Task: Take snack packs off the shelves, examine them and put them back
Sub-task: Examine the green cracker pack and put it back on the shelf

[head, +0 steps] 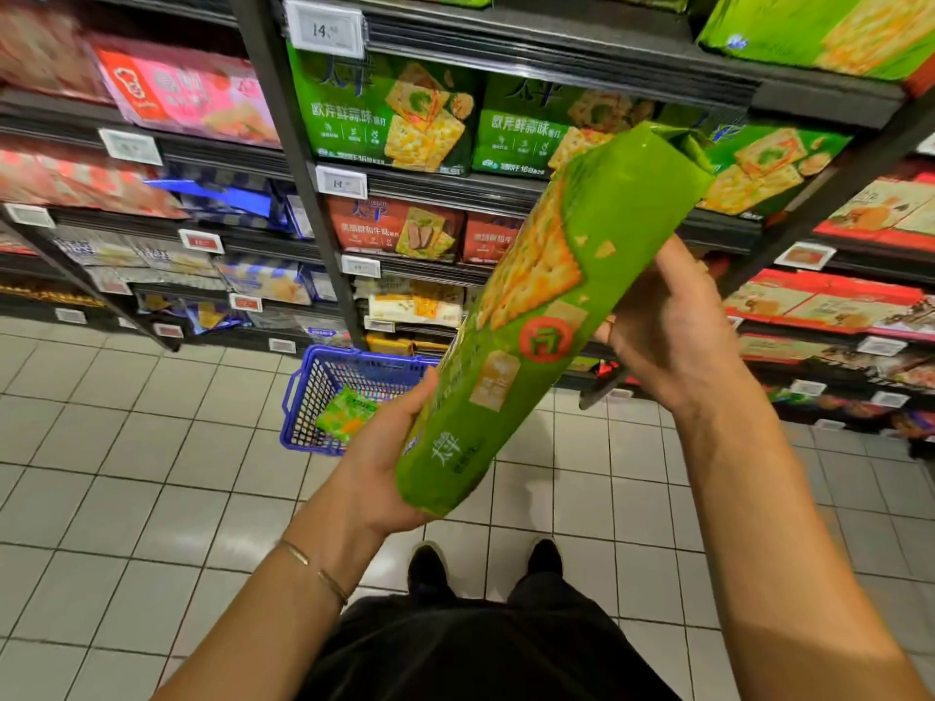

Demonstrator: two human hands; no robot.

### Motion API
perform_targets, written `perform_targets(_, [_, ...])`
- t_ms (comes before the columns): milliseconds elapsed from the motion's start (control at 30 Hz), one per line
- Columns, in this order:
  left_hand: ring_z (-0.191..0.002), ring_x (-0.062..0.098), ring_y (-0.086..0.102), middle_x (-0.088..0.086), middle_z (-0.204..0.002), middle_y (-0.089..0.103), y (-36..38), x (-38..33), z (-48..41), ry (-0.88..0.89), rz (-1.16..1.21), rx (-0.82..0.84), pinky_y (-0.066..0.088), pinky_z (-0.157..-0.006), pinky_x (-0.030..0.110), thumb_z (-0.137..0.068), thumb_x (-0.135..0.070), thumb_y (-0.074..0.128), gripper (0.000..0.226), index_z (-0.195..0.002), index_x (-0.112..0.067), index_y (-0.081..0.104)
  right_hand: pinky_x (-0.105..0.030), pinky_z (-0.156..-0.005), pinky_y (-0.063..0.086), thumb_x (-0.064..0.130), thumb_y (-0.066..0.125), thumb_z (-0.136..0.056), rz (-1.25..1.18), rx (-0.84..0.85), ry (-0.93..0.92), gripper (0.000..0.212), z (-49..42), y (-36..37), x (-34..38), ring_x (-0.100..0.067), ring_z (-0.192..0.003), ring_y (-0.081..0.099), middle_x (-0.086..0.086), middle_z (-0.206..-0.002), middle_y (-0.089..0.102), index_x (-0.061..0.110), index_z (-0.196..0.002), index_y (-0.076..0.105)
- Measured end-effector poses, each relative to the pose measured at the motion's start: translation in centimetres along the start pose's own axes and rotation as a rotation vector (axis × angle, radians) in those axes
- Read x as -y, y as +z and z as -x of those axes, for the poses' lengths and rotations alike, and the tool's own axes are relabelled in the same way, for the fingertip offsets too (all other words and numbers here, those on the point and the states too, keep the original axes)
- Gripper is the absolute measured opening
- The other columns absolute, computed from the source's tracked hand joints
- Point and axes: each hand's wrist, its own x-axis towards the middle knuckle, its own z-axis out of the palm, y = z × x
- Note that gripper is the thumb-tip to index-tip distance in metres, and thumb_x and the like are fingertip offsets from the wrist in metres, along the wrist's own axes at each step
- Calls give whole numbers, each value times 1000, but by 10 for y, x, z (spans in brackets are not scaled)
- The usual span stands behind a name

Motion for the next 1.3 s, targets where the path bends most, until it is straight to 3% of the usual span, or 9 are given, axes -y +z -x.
perform_targets(267, [-88, 24, 76, 6, -104, 78, 1, -5, 3, 37, 25, 6, 63, -80, 36, -98, -54, 66, 39, -113, -20, 78, -62, -110, 44, 45, 52, -101, -30, 16, -5, 61, 5, 0, 6, -31, -129, 57, -18, -147, 57, 9, -150, 47])
perform_targets(433, [-113, 36, 74, 11, -129, 74, -4, -17, 12, 224, -5, 68, 62, -83, 54, -92, -60, 65, 49, -124, -26, 78, -57, -116, 41, 74, 27, -98, -328, 164, 76, 79, 10, -14, 14, -32, -141, 51, -11, -146, 61, 18, -138, 66])
perform_targets(500, [-116, 34, 72, 10, -131, 73, -8, -28, 19, 382, -64, 70, 61, -83, 56, -90, -60, 64, 48, -122, -27, 79, -50, -106, 51, 75, 46, -93, -298, 249, 71, 69, 20, -28, 13, -28, -132, 61, -6, -135, 70, 22, -127, 74])
perform_targets(567, [-116, 31, 73, 9, -130, 74, -11, -39, 30, 557, -142, 41, 62, -81, 52, -84, -57, 75, 51, -125, -28, 77, -41, -93, 59, 56, 76, -85, -182, 295, 52, 53, 28, -43, 9, -24, -121, 68, -4, -129, 73, 24, -126, 74])
perform_targets(667, [-114, 30, 74, 10, -129, 74, -15, -52, 47, 822, -330, -5, 64, -82, 46, -72, -50, 91, 67, -132, -29, 71, -40, -91, 59, 10, 66, -86, 13, 317, 59, 60, 27, -51, -4, -26, -120, 69, -8, -136, 68, 18, -145, 54])
perform_targets(833, [-101, 12, 77, -5, -112, 80, -13, -65, 68, 1093, -666, -15, 61, -83, 26, -61, -39, 99, 55, -112, -37, 79, -59, -91, 42, 42, 102, -47, 208, 120, -17, 81, 22, -54, -27, -50, -114, 66, -13, -117, 77, 20, -120, 73])
perform_targets(967, [-106, 2, 73, -17, -115, 77, -3, -69, 86, 1210, -966, 6, 58, -85, 19, -52, -61, 96, 68, -115, -49, 74, -71, -84, 48, 53, 100, -35, 258, -37, -101, 79, 18, -67, -33, -29, -94, 74, 1, -102, 79, 33, -108, 76])
perform_targets(1167, [-104, 1, 73, -20, -113, 77, 3, -71, 87, 1255, -988, 39, 58, -85, 17, -56, -43, 96, 63, -114, -51, 74, -79, -79, 47, 32, 100, -38, 249, -43, -169, 72, 19, -67, -29, -43, -100, 71, -4, -102, 79, 28, -106, 76])
perform_targets(1300, [-104, 6, 75, -12, -113, 79, -4, -69, 78, 1181, -893, 19, 59, -85, 19, -62, -43, 96, 58, -116, -38, 75, -55, -82, 45, -3, 73, -56, 89, 8, -158, 53, 22, -65, -29, -45, -101, 64, -6, -94, 78, 21, -103, 76])
